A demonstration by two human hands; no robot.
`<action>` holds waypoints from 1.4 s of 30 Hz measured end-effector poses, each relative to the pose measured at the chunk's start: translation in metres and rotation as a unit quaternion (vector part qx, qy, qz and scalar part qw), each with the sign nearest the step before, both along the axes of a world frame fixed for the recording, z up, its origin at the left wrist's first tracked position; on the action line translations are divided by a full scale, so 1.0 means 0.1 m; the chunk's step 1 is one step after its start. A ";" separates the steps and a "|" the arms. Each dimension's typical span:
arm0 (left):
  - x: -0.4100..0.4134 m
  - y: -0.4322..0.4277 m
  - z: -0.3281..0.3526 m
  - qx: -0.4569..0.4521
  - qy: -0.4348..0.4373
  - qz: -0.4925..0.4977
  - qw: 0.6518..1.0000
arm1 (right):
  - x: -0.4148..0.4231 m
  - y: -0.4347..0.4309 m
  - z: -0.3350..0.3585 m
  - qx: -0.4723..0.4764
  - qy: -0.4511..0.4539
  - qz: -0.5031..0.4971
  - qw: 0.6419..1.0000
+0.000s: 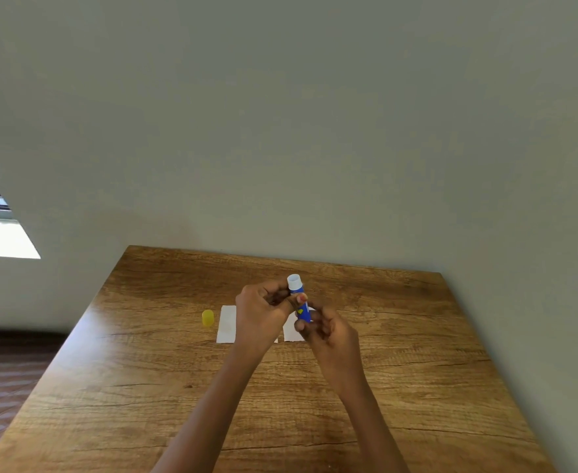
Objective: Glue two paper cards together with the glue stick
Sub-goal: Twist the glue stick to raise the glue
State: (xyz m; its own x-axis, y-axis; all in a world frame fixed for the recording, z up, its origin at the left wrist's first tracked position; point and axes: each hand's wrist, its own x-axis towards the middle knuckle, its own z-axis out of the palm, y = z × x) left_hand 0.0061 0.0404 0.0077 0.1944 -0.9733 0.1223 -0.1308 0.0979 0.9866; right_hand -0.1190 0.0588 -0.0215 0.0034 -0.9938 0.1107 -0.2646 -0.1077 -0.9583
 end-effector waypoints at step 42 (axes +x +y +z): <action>-0.08 0.03 0.02 -0.018 -0.041 -0.028 0.999 | -0.22 -0.06 0.01 0.052 -0.025 0.086 0.995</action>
